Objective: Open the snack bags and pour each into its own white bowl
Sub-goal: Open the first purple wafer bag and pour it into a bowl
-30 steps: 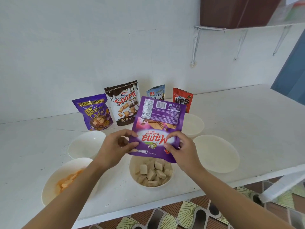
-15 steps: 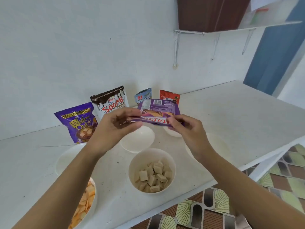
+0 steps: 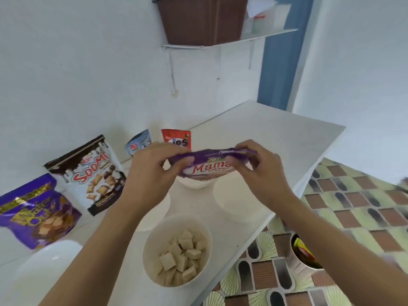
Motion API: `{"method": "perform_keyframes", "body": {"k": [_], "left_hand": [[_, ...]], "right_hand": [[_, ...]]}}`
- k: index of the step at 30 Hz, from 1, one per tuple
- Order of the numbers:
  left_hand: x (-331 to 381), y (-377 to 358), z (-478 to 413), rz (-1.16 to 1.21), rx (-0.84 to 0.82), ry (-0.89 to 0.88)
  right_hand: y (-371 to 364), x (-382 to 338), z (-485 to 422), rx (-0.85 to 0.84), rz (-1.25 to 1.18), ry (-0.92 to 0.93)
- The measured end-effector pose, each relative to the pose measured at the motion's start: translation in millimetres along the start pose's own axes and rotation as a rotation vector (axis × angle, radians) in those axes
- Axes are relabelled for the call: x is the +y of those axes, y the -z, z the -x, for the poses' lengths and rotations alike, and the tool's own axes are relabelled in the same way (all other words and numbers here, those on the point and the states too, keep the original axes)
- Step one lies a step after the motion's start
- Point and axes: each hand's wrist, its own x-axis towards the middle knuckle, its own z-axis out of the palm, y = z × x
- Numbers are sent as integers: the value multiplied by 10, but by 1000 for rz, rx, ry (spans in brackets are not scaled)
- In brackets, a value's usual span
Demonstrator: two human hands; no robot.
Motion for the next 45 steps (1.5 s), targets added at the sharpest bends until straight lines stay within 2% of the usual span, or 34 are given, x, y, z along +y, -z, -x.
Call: {"method": "perform_keyframes", "body": {"k": [4,10,14,17,22,26,29,34,45], "left_hand": [[355,-333,-272,146,-28,-47],[895,-1275,-612,166,-310,-149],[1346,-2072,-788,165,-398,-214],[1670,-2706,-948,153,-407,-232],[2057,-3918,-1096,126,-466,-249],[2225,-4807,-1085,145,-536,-224],[2220,-5400,-1040,146,-570,-217],[1793,-6401,-725,147,-703,-183],[272,-8406,766,91,-960,-47]], "right_hand": [[423,127,54,143,-1,-76],[1303,712,188,262,85,-69],[2044,1265,267,276,254,-75],[2633,1646,286,206,455,-75],[3411,2337,295,-85,819,-208],[3701,2930,326,-252,821,-351],[3732,3466,363,-343,860,-429],[3545,4500,648,-342,711,-566],[2144,6966,1860,-399,487,-813]]}}
